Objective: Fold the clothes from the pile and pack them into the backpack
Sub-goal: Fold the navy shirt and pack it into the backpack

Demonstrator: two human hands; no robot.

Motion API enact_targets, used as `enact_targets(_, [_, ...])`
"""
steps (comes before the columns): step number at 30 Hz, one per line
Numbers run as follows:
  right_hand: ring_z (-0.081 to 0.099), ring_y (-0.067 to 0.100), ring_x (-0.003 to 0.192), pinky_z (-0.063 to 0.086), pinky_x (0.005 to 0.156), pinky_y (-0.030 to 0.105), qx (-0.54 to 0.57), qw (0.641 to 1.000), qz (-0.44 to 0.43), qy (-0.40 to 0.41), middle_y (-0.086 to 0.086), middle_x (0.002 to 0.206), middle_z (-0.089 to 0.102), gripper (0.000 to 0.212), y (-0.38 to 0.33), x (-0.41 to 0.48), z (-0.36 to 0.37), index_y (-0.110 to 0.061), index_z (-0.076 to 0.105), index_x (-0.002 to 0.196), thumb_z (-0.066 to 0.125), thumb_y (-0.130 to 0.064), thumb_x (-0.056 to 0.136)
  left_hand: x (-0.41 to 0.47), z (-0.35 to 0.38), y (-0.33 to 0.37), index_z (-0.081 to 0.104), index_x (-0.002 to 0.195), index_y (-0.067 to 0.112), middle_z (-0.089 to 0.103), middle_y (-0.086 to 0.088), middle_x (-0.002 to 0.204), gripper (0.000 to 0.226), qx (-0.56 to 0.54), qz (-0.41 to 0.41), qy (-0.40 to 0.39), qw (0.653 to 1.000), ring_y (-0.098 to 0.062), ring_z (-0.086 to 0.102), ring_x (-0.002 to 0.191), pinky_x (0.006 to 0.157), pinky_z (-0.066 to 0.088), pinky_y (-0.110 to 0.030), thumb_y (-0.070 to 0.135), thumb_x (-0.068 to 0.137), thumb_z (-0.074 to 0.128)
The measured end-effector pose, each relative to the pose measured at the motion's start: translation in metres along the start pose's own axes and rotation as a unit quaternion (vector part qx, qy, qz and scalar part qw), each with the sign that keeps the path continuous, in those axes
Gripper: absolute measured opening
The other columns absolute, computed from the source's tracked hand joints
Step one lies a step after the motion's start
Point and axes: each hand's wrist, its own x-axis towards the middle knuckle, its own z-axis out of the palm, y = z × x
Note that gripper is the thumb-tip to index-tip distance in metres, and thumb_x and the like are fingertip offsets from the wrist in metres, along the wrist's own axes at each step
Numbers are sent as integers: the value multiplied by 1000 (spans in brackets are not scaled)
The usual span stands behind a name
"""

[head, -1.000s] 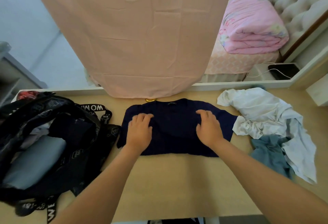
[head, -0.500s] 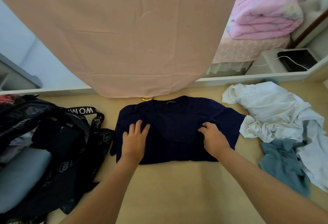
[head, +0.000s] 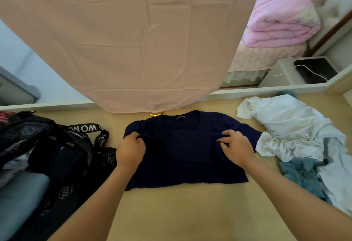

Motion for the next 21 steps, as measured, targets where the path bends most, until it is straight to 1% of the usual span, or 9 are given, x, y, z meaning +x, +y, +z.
enact_targets(3, [55, 11, 76, 44, 70, 32, 233, 963, 133, 17, -17, 76, 60, 33, -13, 13, -21, -35, 64, 63, 55, -23, 92, 20, -21, 18, 59, 90, 12, 64, -7, 77, 23, -100, -74, 11, 992, -27, 62, 66, 60, 52, -37, 16, 92, 36])
enact_targets(5, [45, 21, 60, 35, 59, 36, 343, 907, 237, 62, -3, 57, 45, 35, -21, 31, -33, -21, 43, 55, 49, -23, 89, 38, -31, 27, 58, 94, 13, 67, -10, 78, 25, -209, -140, 37, 967, -26, 68, 63, 62, 56, -38, 14, 93, 33])
enact_targets(6, [46, 24, 59, 36, 58, 37, 361, 887, 275, 86, 3, 58, 47, 34, -24, 40, -41, -17, 43, 58, 47, -27, 91, 46, -35, 31, 58, 102, 13, 69, -10, 86, 26, -276, -170, 51, 944, -24, 70, 66, 66, 58, -39, 13, 96, 32])
enact_targets(8, [57, 25, 59, 43, 59, 35, 362, 866, 331, 100, 9, 66, 59, 37, -27, 55, -53, -10, 55, 71, 43, -32, 98, 61, -35, 29, 52, 126, 17, 64, -9, 120, 31, -350, -174, 66, 918, -22, 68, 92, 88, 56, -44, 12, 99, 37])
enact_targets(10, [64, 24, 65, 47, 62, 34, 349, 867, 349, 63, 10, 78, 66, 31, -27, 60, -53, -10, 61, 92, 41, -32, 102, 62, -30, 22, 35, 146, 23, 47, -6, 143, 51, -319, -106, 23, 941, -23, 51, 123, 106, 44, -45, 9, 99, 46])
enact_targets(12, [64, 26, 83, 50, 74, 37, 277, 901, 333, -2, 8, 95, 67, 25, -25, 54, -45, -14, 63, 106, 47, -31, 98, 49, -18, 11, 26, 153, 21, 40, -9, 149, 65, -289, -67, -49, 954, -25, 41, 135, 110, 40, -45, 4, 96, 52])
enact_targets(15, [53, 33, 115, 45, 92, 42, 147, 930, 334, -51, 12, 132, 53, 45, -18, 27, -22, -18, 53, 135, 54, -31, 91, 11, 4, -17, 32, 150, 12, 41, -14, 147, 61, -145, -43, -101, 983, -31, 44, 131, 108, 41, -42, 6, 94, 57])
enact_targets(17, [49, 36, 120, 43, 97, 46, 117, 927, 352, -51, 14, 136, 48, 50, -18, 4, -8, -16, 46, 138, 54, -30, 90, -20, 13, -37, 36, 146, 8, 40, -17, 143, 57, -60, -69, -71, 993, -33, 43, 129, 105, 41, -43, 11, 94, 58])
enact_targets(21, [53, 31, 117, 42, 96, 44, 57, 922, 380, -42, 11, 129, 56, 47, -24, -41, 15, -13, 47, 130, 55, -39, 93, -72, 24, -67, 41, 139, 0, 46, -22, 135, 53, -24, -159, -29, 986, -38, 47, 122, 97, 43, -47, 20, 94, 60])
